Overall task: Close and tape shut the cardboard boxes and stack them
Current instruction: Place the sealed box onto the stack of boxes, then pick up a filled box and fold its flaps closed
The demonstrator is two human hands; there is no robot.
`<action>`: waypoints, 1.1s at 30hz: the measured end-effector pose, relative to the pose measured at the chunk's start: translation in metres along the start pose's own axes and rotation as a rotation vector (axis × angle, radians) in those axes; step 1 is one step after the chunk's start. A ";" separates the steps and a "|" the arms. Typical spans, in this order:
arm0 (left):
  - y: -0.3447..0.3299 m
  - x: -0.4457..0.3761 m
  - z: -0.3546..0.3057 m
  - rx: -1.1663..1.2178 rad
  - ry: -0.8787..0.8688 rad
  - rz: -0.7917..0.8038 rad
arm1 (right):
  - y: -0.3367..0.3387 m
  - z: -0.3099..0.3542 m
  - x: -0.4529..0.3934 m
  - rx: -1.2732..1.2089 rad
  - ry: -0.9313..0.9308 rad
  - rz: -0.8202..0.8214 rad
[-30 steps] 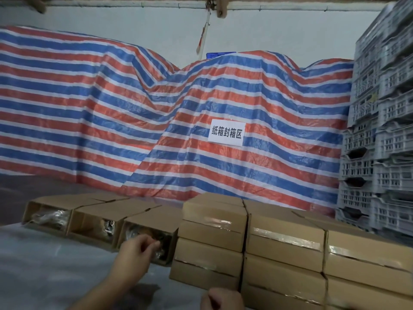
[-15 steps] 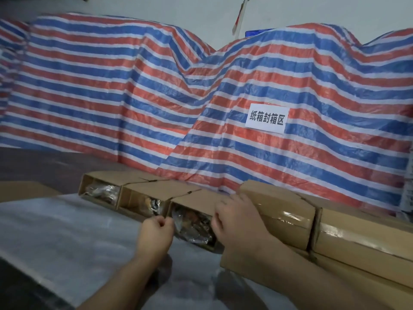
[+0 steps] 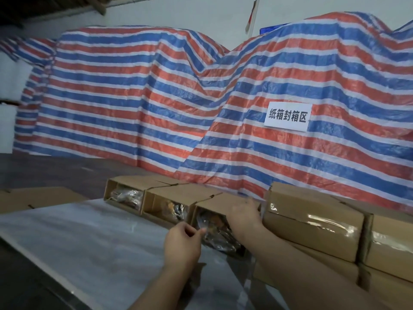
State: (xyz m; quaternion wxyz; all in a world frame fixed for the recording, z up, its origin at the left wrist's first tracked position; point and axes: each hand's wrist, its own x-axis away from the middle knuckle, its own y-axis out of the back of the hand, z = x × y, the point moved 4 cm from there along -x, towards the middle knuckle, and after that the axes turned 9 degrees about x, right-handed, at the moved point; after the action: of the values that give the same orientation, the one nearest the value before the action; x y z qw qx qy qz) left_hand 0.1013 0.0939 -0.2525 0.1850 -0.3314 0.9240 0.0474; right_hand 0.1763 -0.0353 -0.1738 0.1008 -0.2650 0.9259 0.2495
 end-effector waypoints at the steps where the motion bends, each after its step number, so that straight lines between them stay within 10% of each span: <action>1: 0.002 0.000 -0.001 0.019 -0.006 -0.020 | 0.003 -0.001 0.002 -0.001 0.002 -0.018; 21: 0.084 -0.003 -0.038 0.033 0.057 -0.367 | 0.064 -0.075 0.079 -0.868 -0.095 -0.131; 33: 0.095 0.021 -0.094 -0.124 -0.062 0.074 | 0.051 -0.138 0.132 -1.009 0.116 0.069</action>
State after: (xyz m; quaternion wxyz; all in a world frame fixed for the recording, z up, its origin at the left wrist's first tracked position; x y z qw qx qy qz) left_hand -0.0027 0.1355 -0.1760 0.1907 -0.3062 0.9247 0.1214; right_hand 0.0307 -0.1266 -0.0773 -0.0996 -0.2632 0.7026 0.6536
